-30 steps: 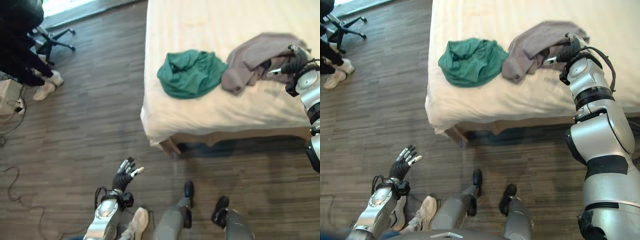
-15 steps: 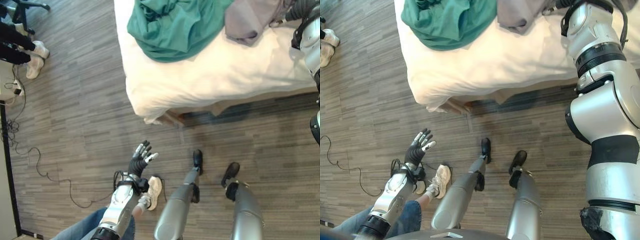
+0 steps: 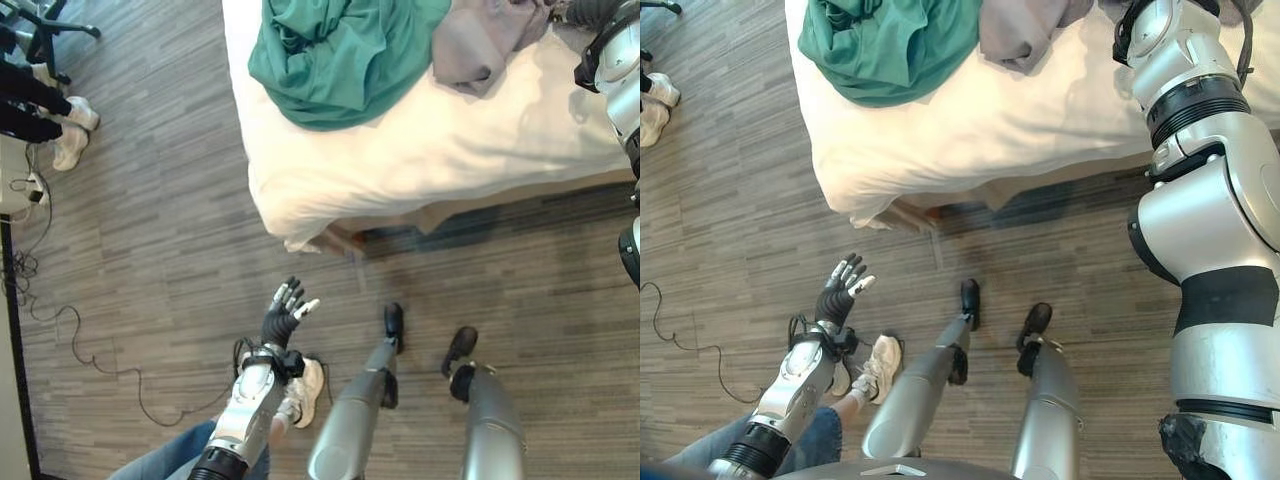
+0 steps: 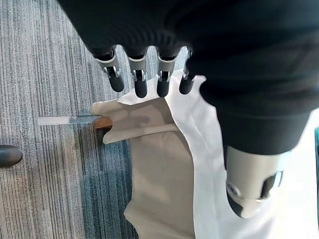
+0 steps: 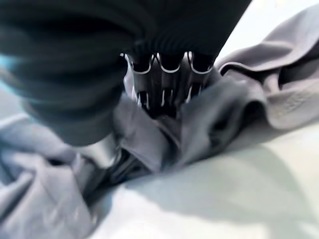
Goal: Pick up bed clothes into laundry basket.
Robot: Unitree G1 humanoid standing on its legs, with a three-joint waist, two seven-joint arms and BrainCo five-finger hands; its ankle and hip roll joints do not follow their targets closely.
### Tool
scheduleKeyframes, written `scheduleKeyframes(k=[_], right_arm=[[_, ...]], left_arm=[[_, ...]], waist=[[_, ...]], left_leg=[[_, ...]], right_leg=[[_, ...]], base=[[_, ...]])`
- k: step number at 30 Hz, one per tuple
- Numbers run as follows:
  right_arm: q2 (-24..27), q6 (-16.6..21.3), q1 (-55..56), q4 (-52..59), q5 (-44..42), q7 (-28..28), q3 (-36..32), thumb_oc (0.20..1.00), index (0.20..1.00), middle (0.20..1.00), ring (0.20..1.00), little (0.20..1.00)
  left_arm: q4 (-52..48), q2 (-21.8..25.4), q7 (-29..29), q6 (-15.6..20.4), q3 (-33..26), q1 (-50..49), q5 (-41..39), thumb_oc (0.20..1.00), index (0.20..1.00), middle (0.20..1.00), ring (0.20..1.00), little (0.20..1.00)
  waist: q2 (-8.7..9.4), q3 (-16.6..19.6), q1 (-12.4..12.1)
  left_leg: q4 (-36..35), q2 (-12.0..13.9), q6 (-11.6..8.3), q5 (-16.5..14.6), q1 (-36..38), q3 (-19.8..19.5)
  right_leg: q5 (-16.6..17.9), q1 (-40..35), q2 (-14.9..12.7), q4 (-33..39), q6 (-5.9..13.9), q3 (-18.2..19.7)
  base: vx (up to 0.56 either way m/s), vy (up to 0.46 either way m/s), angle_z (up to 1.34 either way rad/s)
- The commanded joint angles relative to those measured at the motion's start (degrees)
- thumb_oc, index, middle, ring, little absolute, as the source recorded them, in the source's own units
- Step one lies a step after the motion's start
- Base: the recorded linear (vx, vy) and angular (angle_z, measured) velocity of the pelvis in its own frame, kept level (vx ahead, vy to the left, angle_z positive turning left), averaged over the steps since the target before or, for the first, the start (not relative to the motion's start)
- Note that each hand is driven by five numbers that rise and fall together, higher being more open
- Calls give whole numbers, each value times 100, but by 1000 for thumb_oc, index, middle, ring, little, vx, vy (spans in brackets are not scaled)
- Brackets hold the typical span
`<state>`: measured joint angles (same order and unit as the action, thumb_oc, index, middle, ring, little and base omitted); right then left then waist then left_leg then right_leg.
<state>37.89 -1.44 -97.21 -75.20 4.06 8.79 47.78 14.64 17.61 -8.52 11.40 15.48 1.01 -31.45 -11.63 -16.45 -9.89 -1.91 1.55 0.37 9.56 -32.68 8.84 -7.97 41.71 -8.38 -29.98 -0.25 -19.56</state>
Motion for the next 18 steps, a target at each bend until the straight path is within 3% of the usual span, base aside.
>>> scheduleKeyframes(k=[1,12,17,18], right_arm=[[53,16,-369,13,-251,-178,423,200,200,200,200,200],[2,81,190,186,-14,-154,238,200,200,200,200,200],[27,77,-96,277,183,-144,470,200,200,200,200,200],[26,78,-97,276,182,-144,470,231,231,231,231,231]], left_arm=[[30,252,-59,279,33,531,-248,1000,1000,1000,1000,1000],[81,268,-95,284,-57,607,-197,1000,1000,1000,1000,1000],[161,354,-90,308,-122,623,-220,1000,1000,1000,1000,1000],[162,354,-90,309,-122,624,-220,1000,1000,1000,1000,1000]], waist=[[493,-476,-192],[556,-469,-32],[645,-404,44],[645,-404,43]], left_leg=[[-309,-109,-566,-84,840,103],[-309,-143,-529,-169,1165,77],[-309,-142,-526,-196,1228,115],[-309,-142,-526,-196,1228,116]], right_leg=[[1394,-1771,21,3146,869,894],[1353,-2069,1,3143,854,946],[1411,-2113,16,3211,871,1031],[1412,-2113,16,3211,871,1032]], base=[[0,0,0],[0,0,0],[0,0,0],[0,0,0]])
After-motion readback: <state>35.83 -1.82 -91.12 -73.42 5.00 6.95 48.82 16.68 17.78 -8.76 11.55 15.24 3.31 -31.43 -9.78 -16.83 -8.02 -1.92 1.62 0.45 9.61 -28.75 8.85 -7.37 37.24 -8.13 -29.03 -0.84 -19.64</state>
